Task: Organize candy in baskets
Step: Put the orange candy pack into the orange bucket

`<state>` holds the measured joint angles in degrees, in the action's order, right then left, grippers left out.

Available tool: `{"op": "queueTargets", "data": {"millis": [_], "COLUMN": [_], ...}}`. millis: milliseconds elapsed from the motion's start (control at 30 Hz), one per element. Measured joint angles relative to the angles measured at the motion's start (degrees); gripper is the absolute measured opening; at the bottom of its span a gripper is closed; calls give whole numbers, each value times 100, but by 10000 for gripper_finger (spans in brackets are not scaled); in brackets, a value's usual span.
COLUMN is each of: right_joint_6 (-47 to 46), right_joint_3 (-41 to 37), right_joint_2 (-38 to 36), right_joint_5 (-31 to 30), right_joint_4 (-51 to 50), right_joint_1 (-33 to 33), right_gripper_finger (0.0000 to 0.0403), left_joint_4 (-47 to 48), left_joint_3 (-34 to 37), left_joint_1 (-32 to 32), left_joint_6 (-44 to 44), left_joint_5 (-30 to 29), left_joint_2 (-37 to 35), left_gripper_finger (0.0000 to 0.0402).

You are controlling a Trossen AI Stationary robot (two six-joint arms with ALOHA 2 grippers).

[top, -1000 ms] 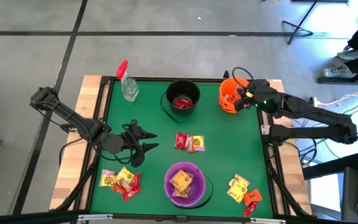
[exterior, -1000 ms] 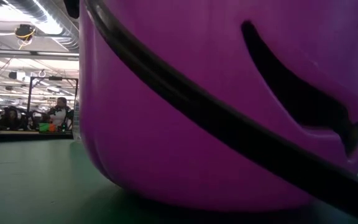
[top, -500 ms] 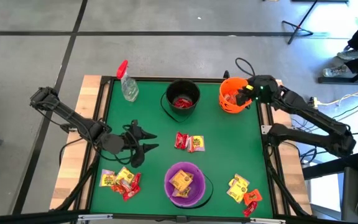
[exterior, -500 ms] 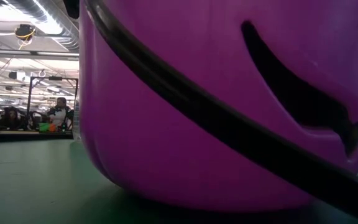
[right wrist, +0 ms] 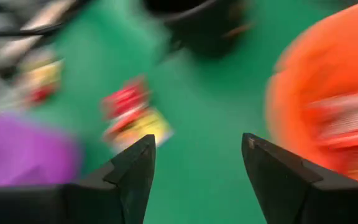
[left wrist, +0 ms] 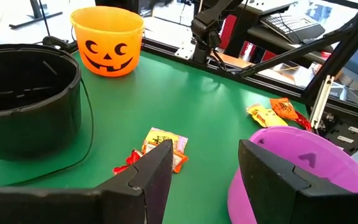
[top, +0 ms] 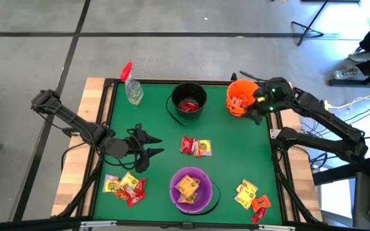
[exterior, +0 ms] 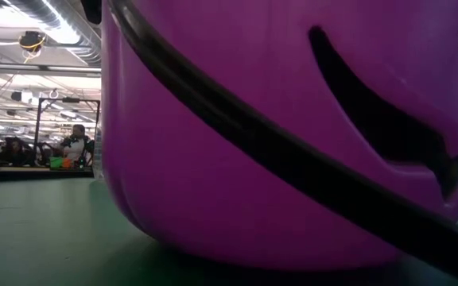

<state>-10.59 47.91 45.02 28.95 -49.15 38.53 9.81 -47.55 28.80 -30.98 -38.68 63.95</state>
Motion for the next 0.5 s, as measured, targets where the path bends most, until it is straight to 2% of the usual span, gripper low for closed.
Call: {"op": "queueTargets", "data": {"millis": [67, 133, 333, 500], "right_joint_6": [-243, -454, -1400, -2676], "right_joint_3": [12, 12, 10, 10], "right_joint_2": [-27, -77, -453, -635], "right_joint_5": [896, 1220, 239, -472], "right_joint_4": [-349, -690, -1628, -1622], "right_joint_1": [-180, -525, -2101, -3597], "right_gripper_finger": [227, 220, 208, 208], "left_joint_4": [3, -1, 0, -10], "left_joint_3": [0, 0, 0, 0], "left_joint_1": [0, 0, 0, 0], "left_joint_6": [0, -23, -43, -3], "left_joint_5": [-2, -2, -2, -293], "left_joint_2": [37, 100, 368, 499], "left_gripper_finger": [172, 172, 172, 172]}}
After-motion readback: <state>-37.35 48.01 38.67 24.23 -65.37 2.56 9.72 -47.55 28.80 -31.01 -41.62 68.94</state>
